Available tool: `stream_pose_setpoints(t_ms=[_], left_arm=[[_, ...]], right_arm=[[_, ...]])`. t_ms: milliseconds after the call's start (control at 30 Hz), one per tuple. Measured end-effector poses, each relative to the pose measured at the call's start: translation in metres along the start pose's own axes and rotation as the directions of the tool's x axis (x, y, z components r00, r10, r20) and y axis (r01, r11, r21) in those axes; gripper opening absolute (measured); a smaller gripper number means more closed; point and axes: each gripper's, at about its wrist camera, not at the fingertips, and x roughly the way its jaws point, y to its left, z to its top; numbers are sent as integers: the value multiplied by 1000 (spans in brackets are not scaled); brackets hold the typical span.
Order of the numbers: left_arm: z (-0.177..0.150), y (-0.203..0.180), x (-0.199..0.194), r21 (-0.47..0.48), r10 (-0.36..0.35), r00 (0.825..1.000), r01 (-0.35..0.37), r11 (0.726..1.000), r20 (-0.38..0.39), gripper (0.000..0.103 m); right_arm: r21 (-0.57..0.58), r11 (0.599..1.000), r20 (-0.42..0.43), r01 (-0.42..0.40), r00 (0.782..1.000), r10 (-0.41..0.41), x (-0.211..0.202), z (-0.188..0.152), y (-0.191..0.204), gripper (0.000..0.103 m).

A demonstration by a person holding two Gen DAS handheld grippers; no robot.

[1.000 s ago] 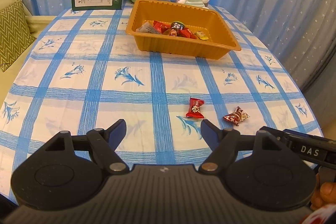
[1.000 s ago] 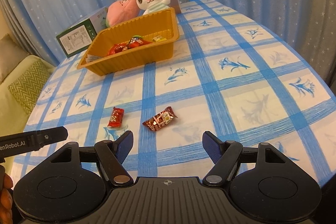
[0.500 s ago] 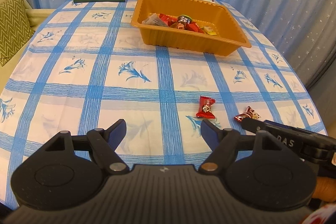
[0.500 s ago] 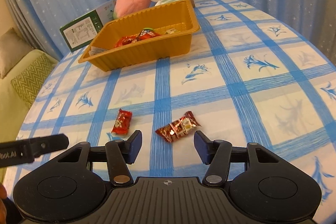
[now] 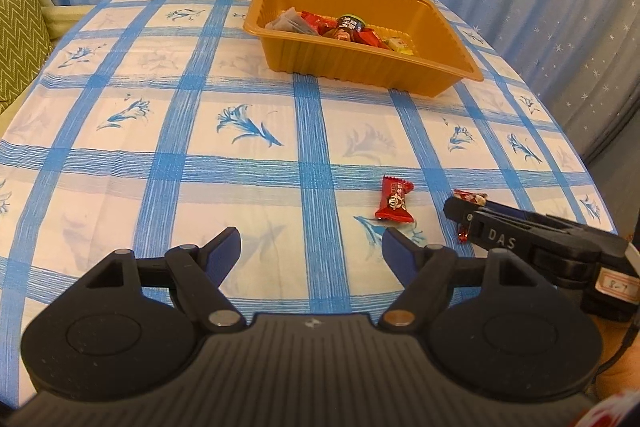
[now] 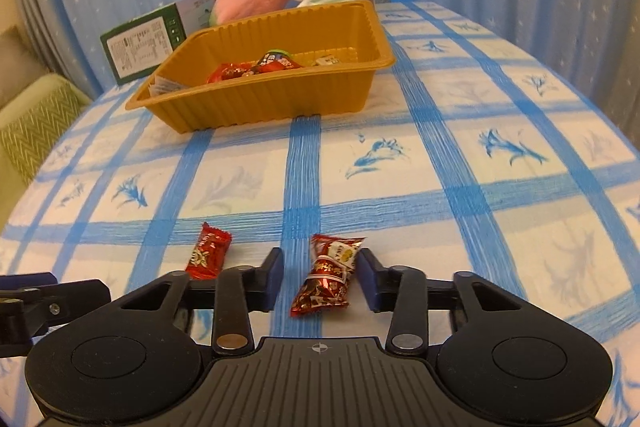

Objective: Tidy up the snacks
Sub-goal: 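Grasp the small red candy with the left tool while the right tool grasps the brown-red candy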

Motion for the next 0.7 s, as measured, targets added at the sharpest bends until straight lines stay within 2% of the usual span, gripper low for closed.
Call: stream_pose_setpoints(t_ms=[100, 233, 500, 567, 700], left_arm=[[-1, -2, 3, 5, -4, 1000, 4, 1000, -4, 75], [-2, -8, 5, 17, -13, 1000, 13, 1000, -2, 75], [-1, -23, 14, 69, -68, 997, 66, 995, 22, 74], [0, -29, 17, 93, -83, 996, 81, 992, 24, 68], [5, -39, 25, 130, -108, 994, 103, 986, 33, 63]], right_arm=[[-62, 998, 5, 25, 1000, -25, 1, -3, 2, 24], [-81, 996, 4, 24, 1000, -24, -3, -6, -2, 23], [-25, 999, 17, 31, 999, -31, -22, -9, -19, 22], [-9, 999, 21, 34, 999, -34, -26, -9, -23, 22], [-5, 999, 27, 41, 999, -40, -30, -9, -28, 22]])
